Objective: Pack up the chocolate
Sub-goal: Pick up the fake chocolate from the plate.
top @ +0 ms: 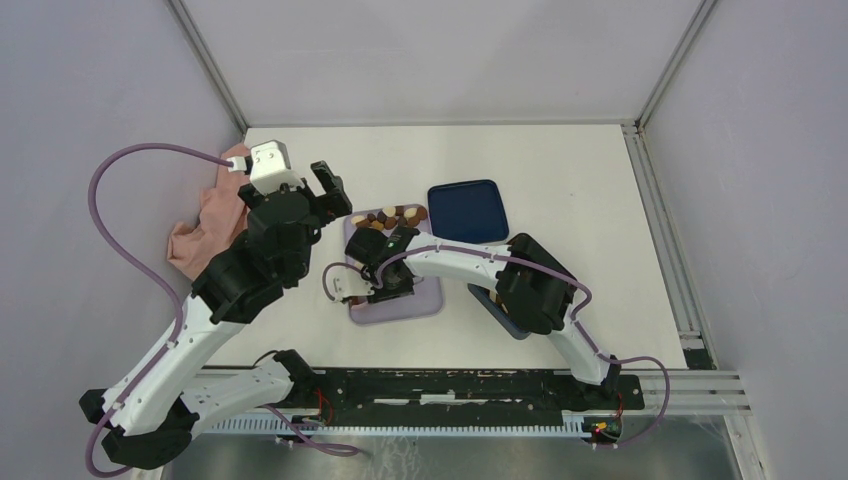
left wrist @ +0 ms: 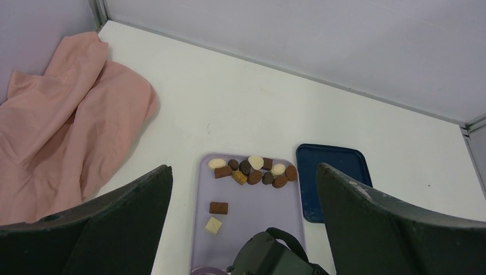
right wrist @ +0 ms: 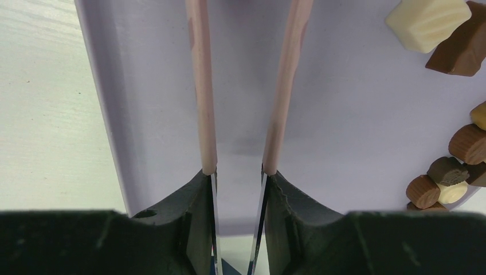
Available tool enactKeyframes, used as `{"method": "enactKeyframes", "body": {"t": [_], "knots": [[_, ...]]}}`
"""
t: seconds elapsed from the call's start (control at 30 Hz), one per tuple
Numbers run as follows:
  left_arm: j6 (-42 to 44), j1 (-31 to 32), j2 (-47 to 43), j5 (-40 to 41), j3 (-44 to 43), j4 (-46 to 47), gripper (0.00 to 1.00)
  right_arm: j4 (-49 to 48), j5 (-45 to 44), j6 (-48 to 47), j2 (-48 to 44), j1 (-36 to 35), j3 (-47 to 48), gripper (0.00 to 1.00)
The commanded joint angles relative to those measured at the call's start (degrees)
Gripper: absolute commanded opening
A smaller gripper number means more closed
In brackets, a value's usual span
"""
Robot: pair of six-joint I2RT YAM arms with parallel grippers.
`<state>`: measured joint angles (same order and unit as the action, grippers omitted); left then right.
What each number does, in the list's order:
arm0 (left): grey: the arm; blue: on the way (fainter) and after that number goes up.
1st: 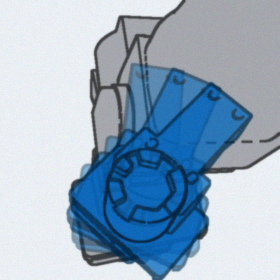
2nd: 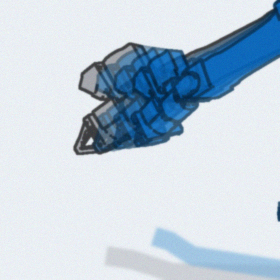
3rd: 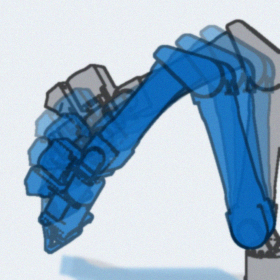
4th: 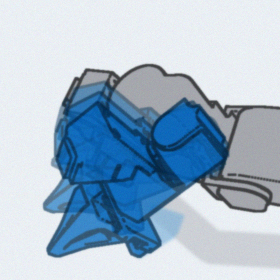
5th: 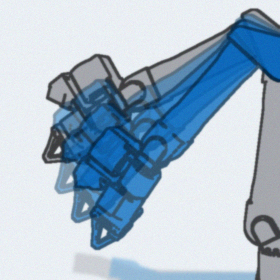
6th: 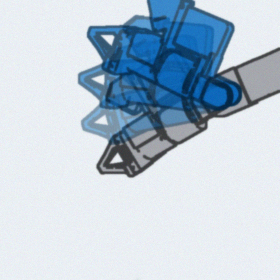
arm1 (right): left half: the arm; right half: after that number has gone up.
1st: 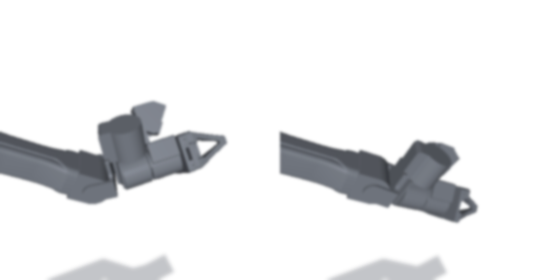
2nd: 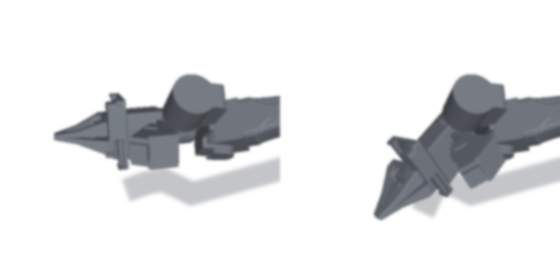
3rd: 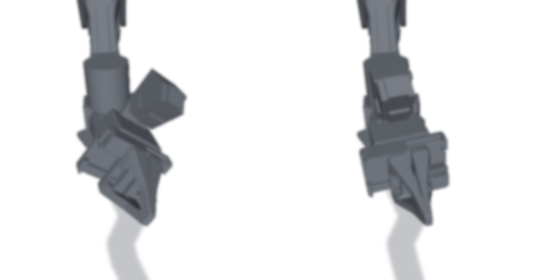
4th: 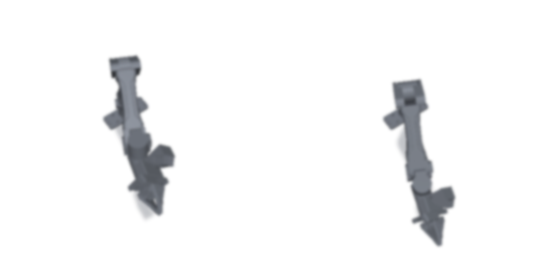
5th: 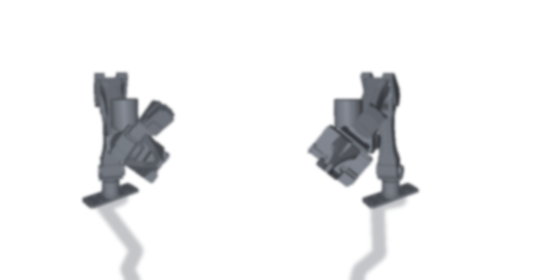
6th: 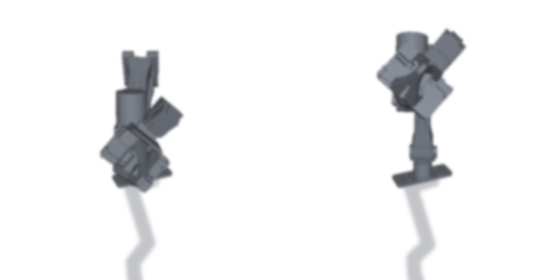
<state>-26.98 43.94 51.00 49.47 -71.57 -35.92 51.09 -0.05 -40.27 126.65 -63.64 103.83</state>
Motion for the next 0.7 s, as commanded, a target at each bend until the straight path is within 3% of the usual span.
{"method": "enactKeyframes", "body": {"t": [0.0, 0.17, 0.4, 0.67], "knots": [[0.2, -0.3, 0.2, 1.7, -0.3, 1.4, 1.00, -0.8, 1.6, 0.6, -2.2, 0.2, 1.6, 0.27], [0.7, -0.3, 0.4, 1.3, -0.4, 2.2, 1.00, -1.5, 7.2, -1.9, -8.8, 2.8, -2.1, 0.26], [2.6, -0.3, 1.8, -0.2, -0.4, 5.2, 1.00, -5.8, 14.0, -7.3, -23.6, 7.2, -15.0, 0.25], [3.4, -0.3, 3.3, -3.3, 1.8, 9.4, 1.00, -4.5, 18.3, -15.4, -43.6, 18.1, -30.3, 0.25]]}}
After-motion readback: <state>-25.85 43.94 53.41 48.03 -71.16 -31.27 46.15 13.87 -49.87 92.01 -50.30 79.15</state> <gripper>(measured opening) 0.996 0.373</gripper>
